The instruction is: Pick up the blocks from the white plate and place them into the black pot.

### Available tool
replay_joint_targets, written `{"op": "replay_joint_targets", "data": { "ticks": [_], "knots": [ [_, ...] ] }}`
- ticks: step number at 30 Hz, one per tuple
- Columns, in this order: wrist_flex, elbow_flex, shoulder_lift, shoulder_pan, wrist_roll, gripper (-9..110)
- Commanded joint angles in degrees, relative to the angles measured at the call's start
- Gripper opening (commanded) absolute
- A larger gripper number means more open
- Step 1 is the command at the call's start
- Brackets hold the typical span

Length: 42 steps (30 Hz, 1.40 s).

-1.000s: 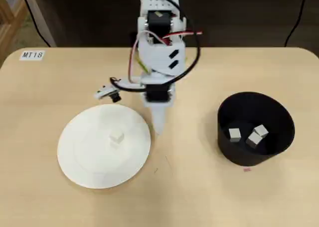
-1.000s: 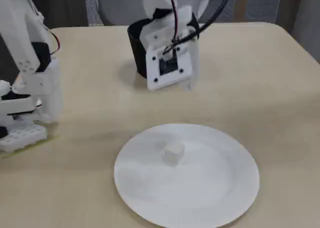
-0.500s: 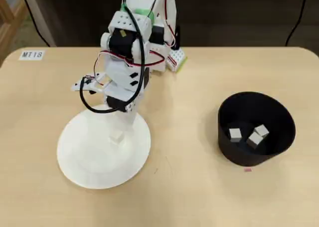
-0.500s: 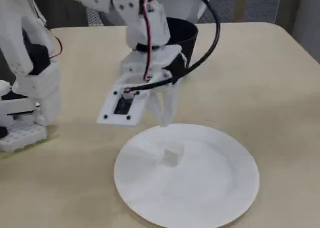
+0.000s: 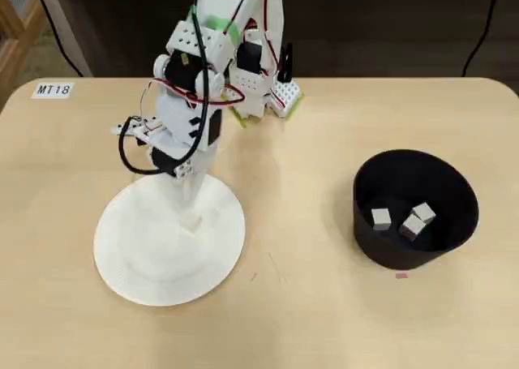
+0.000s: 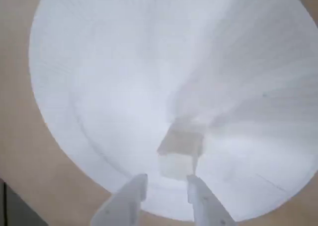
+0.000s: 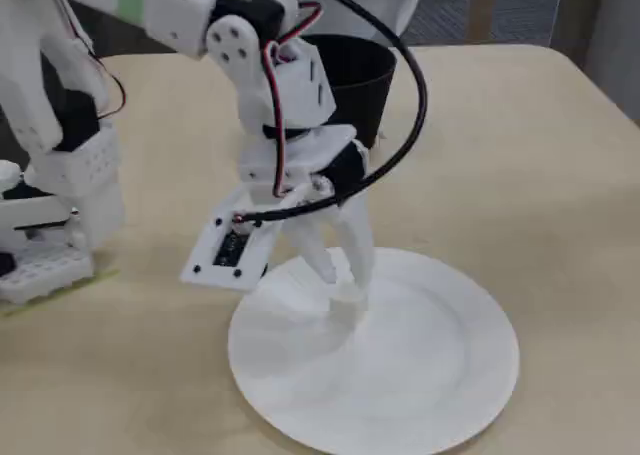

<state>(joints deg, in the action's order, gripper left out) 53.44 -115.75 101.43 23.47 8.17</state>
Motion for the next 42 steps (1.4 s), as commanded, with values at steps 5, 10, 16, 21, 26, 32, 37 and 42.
{"op": "replay_joint_targets", "data": {
  "ticks": [5,10,16,21,26,32,37,42],
  "knots": [
    [2.90,0.79,0.26,-1.05,-0.26,25],
    [2.46,0.88,-1.49,-1.05,0.44,27],
    [0.26,1.49,-5.63,-1.23,0.97,27],
    [-2.72,2.11,-9.05,-1.41,2.55,27],
    [-5.89,3.60,-12.48,-1.58,3.43,24],
    [-9.05,5.45,-15.38,-3.16,4.48,14],
    [-10.20,5.98,-15.21,-4.13,5.98,-2],
    [-11.51,6.24,-10.99,-4.83,5.62,-2]
  ]
}}
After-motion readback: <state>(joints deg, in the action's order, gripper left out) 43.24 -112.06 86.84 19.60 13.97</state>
